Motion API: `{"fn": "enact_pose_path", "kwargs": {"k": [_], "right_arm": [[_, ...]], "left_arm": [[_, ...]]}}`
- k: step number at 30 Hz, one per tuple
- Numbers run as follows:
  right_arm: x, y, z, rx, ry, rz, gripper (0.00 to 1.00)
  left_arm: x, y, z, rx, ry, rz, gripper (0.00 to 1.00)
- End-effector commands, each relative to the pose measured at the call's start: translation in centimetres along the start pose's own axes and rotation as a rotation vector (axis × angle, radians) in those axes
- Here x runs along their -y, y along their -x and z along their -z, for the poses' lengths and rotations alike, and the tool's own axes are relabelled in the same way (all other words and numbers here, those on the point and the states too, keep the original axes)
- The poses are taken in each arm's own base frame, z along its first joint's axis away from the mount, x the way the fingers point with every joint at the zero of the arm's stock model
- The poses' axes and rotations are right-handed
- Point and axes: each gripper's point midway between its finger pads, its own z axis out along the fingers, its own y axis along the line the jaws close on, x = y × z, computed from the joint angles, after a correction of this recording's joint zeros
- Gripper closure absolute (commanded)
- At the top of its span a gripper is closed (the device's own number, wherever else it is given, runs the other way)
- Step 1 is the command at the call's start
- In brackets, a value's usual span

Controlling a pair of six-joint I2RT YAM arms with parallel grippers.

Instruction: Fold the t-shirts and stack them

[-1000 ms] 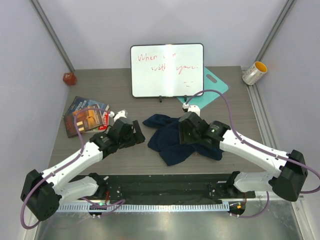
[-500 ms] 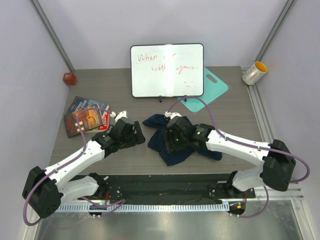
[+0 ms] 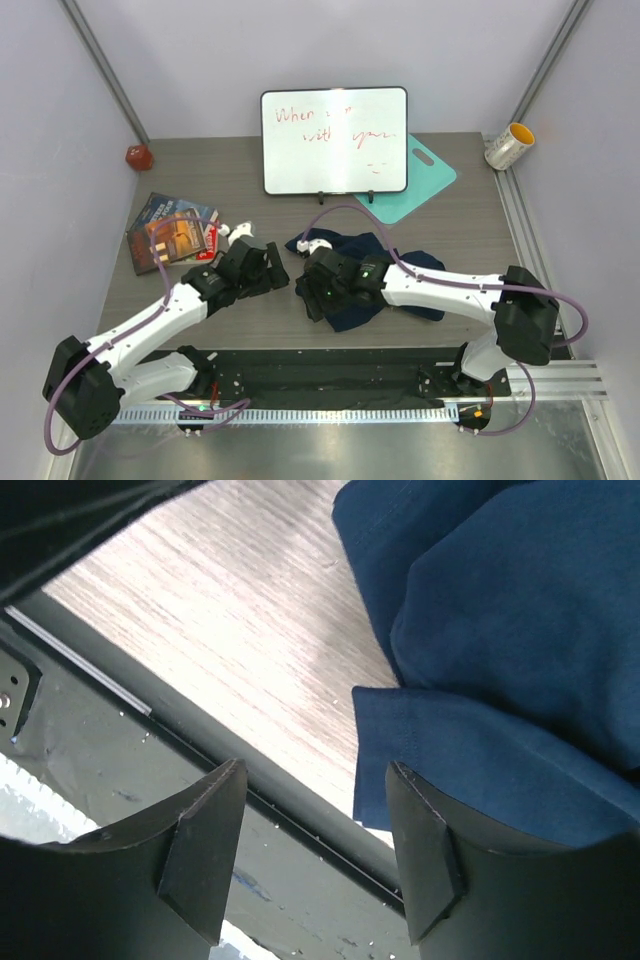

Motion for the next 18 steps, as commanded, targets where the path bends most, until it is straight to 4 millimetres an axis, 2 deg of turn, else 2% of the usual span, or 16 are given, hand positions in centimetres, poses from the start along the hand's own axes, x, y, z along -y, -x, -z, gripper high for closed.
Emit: {"fn": "enact_pose_path", "kwargs": {"k": [1, 7, 9, 18], "right_arm": [[-0.2, 1.4, 0.4, 0.030, -0.016, 0.016, 0.36], [0.1, 0.6, -0.5, -0.026, -0.071, 0.053, 0.36], [-0.1, 0.5, -0.8, -0.036, -0.079, 0.063, 0.36], [1.4, -0.7, -2.3, -0.079, -0.169, 0.056, 0.36]], "left_arm": [[-0.1, 0.9, 0.3, 0.046, -0.009, 0.013, 0.19], [-0.4, 0.8, 0.3, 0.051, 0.000, 0.024, 0.19], [-0.8, 1.1, 0.6, 0.070, 0.013, 0.030, 0.19], [-2.2, 2.4, 2.5, 0.167, 0.014, 0.065, 0.18]]}}
